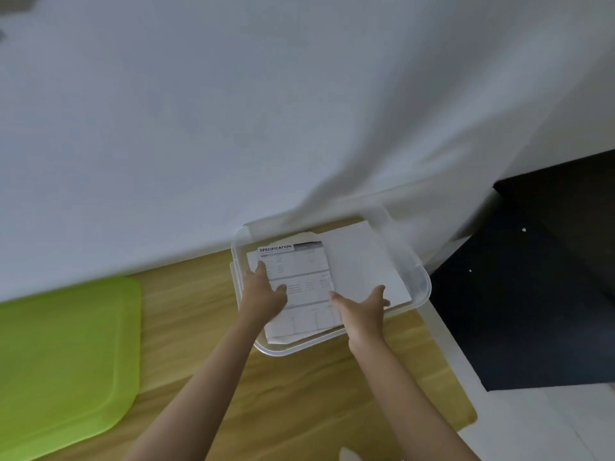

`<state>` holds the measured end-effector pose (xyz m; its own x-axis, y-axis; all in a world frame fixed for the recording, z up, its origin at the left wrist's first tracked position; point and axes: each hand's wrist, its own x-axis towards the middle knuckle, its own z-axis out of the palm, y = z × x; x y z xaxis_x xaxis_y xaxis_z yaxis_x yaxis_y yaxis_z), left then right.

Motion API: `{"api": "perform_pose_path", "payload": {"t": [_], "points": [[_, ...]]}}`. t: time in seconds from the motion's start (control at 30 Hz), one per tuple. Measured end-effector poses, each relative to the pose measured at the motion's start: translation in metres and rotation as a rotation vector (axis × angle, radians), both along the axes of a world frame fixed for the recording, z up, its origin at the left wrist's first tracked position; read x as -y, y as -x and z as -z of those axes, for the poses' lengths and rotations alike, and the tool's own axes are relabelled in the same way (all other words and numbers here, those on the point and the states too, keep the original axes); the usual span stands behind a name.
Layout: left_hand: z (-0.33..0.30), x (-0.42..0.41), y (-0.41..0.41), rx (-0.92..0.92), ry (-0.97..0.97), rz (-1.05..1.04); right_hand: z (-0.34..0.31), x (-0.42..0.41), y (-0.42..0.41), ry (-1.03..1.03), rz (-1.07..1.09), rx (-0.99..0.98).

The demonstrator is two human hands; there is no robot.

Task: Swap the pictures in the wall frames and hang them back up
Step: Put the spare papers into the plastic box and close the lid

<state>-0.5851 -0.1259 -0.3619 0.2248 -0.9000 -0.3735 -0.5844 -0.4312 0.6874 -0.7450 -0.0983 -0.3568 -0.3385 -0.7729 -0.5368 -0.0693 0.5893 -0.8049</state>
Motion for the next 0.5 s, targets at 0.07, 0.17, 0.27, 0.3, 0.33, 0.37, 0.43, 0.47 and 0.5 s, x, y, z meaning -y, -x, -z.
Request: {"api": "perform_pose_path", "payload": {"t": [0.07, 0.17, 0.27, 0.3, 0.33, 0.37, 0.43, 0.47, 0.5], "points": [[-0.004, -0.005, 0.001, -0.034, 0.081, -0.004, 0.001, -0.001, 0.001, 0.039, -0.036, 0.013], [-0.009, -0.019, -0.004, -0.064, 0.224, -0.084, -0.001, -0.001, -0.002, 0.143, -0.15, 0.04], [-0.009, -0.038, -0.019, -0.089, 0.318, -0.181, -0.01, -0.005, -0.02, 0.244, -0.243, 0.082], [-0.009, -0.044, -0.026, -0.096, 0.337, -0.209, -0.011, -0.008, -0.028, 0.272, -0.269, 0.082], [-0.009, -0.051, -0.033, -0.095, 0.353, -0.236, -0.012, -0.01, -0.036, 0.29, -0.296, 0.077], [-0.007, -0.059, -0.042, -0.091, 0.367, -0.263, -0.014, -0.014, -0.046, 0.304, -0.326, 0.074], [-0.002, -0.075, -0.063, -0.081, 0.39, -0.321, -0.016, -0.023, -0.069, 0.328, -0.388, 0.075], [0.0, -0.084, -0.075, -0.077, 0.395, -0.348, -0.017, -0.028, -0.082, 0.334, -0.417, 0.083], [0.003, -0.092, -0.089, -0.075, 0.399, -0.374, -0.017, -0.033, -0.095, 0.339, -0.447, 0.091]]}}
